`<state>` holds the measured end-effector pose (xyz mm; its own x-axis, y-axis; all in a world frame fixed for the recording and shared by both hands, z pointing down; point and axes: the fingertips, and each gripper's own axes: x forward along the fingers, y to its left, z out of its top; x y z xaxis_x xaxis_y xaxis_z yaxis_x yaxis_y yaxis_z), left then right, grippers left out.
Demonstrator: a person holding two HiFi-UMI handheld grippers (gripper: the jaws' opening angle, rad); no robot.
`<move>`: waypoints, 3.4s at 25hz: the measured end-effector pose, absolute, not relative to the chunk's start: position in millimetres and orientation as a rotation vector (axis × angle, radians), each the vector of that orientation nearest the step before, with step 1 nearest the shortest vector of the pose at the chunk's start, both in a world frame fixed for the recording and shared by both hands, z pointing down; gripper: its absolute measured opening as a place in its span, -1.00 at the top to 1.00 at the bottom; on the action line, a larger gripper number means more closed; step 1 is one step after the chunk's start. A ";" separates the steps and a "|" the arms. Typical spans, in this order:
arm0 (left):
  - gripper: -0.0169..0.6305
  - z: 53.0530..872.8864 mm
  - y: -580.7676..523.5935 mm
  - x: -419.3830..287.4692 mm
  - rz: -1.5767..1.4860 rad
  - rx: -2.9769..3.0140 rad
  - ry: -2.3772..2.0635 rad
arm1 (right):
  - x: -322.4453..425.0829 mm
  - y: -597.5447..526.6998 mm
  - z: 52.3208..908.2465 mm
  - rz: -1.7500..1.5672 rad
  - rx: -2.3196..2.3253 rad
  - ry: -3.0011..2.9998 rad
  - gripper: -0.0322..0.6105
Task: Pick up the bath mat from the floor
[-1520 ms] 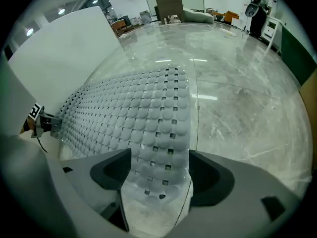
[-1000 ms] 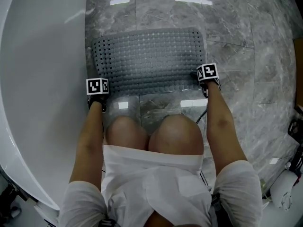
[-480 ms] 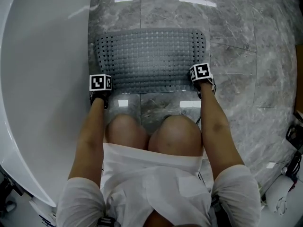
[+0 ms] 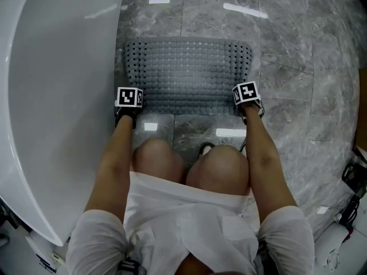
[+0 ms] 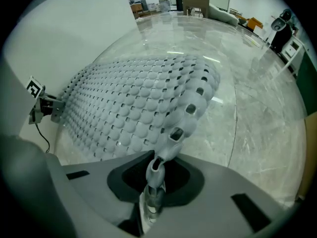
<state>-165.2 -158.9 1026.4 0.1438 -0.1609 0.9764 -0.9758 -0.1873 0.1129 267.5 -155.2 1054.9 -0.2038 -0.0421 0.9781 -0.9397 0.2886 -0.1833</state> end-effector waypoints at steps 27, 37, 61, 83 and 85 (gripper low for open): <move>0.81 866.9 -172.7 -120.3 1.262 1.630 -1.088 | 243.5 -168.3 876.0 1.014 0.995 -1.571 0.75; 0.81 644.9 -175.4 -109.7 1.282 1.657 -1.033 | 253.8 -146.5 648.5 1.090 1.016 -1.559 0.75; 0.81 316.4 -134.3 -123.2 1.204 1.786 -1.033 | 226.2 -83.4 323.2 1.094 1.086 -1.663 0.75; 0.81 310.9 -106.6 -138.1 1.162 1.785 -0.990 | 188.3 -59.3 313.7 1.030 1.000 -1.650 0.75; 0.81 310.7 -105.3 -139.9 1.153 1.781 -0.992 | 186.2 -58.9 313.0 1.029 1.000 -1.651 0.75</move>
<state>-139.9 -105.3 310.7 0.2843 -0.1938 0.9389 -0.8997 -0.3924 0.1914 186.2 -58.9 313.0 -0.2489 -0.1609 0.9551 -0.9284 0.3207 -0.1879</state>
